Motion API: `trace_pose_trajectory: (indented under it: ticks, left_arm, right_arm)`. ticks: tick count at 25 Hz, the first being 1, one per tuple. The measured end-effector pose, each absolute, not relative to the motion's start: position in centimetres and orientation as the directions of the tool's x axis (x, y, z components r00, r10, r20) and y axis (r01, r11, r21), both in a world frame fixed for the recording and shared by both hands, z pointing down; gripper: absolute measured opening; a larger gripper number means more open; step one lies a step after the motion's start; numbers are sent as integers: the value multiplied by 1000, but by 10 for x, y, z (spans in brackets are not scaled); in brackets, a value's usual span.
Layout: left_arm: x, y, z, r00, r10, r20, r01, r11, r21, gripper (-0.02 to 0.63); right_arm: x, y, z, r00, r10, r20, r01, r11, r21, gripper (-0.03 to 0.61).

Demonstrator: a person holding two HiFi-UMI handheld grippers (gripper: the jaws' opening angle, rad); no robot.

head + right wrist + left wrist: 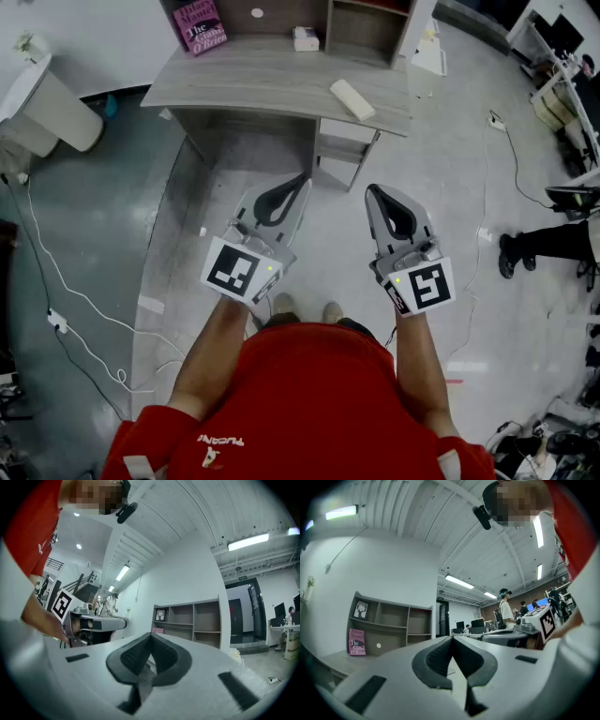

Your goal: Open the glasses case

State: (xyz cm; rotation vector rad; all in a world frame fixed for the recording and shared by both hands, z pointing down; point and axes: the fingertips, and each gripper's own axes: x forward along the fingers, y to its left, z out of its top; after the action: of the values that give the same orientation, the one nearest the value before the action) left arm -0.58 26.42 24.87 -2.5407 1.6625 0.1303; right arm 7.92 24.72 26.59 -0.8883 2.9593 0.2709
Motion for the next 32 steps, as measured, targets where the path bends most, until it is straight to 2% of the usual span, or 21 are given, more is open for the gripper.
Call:
trace_pose_trajectory:
  ticks: [7,22,32]
  left_arm:
    - [-29,261,254,403,-906,-128,-915,-402,-34,9]
    - [-109,240,278,435,-894,-105,-900,-436,-18,9]
    - [-118,161,301,448,-891,-72,-894,-447,-29,9]
  right_arm:
    - [60,244,267,-832,-544,-108,-554,822,128,5]
    - [9,222,298,-782,-622,-36,-621,771,139,5]
    - [8,139,316,-757,-653,-29,-650,747,137,5]
